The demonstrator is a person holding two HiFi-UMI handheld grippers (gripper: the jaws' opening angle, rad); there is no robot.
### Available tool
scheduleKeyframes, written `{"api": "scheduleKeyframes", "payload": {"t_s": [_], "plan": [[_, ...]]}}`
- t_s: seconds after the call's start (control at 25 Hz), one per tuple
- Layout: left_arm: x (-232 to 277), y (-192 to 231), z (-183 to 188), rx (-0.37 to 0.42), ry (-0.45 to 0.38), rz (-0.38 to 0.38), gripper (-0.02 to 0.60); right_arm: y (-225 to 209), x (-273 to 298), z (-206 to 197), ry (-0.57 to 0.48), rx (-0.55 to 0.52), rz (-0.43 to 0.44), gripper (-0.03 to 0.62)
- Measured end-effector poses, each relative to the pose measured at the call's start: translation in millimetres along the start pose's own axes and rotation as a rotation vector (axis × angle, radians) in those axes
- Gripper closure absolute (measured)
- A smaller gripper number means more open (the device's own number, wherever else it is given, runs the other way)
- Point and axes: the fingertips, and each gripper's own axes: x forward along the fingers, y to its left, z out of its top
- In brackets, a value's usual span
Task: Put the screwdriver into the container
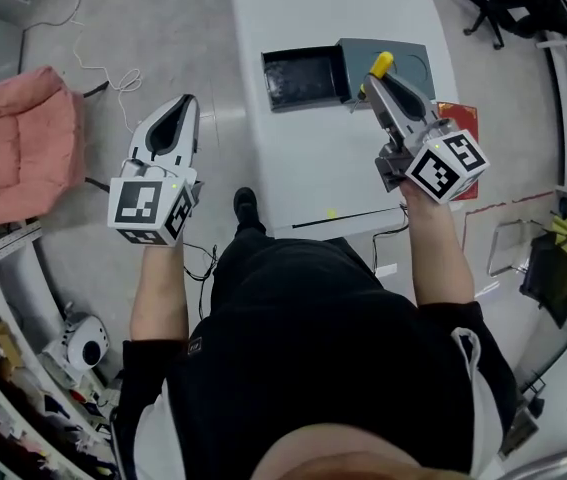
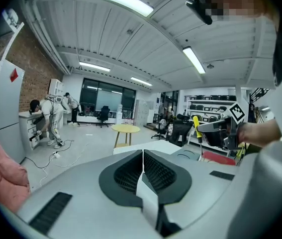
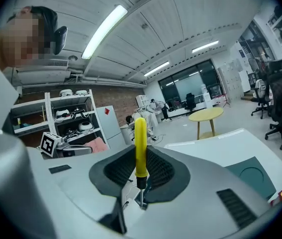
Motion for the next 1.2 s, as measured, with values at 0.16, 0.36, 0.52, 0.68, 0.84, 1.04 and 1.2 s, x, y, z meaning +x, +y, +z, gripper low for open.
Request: {"api": "scheduleKeyframes", "payload": {"t_s": [0.16, 0.36, 0.52, 0.68, 0.84, 1.04, 1.2], "plan": [[0, 7, -8, -0.023, 0.006, 0.028, 0.561, -5, 20, -9, 0.069, -0.05, 0.005, 0.514], [-6, 19, -16, -0.048, 0.013, 0.074, 0.561, -15, 51, -26, 0.167, -0.087, 0.03, 0.514], [-10, 29, -26, -0.064, 0.028, 0.102, 0.561, -19, 74, -41, 0.244, -0.141, 0.048, 0.514], [-10, 42, -35, -0.076, 0.043, 0.12, 0.561, -24, 95, -57, 0.315, -0.181, 0.067, 0.514], [-8, 50, -42, -0.092, 0.047, 0.131, 0.561, -30, 112, -77, 0.388, -0.256, 0.072, 0.514], [-1, 51, -46, -0.102, 0.055, 0.124, 0.561, -38, 131, -102, 0.478, -0.292, 0.081, 0.514], [6, 49, -48, -0.106, 0.059, 0.11, 0.561, -44, 144, -122, 0.554, -0.331, 0.088, 0.514]]}}
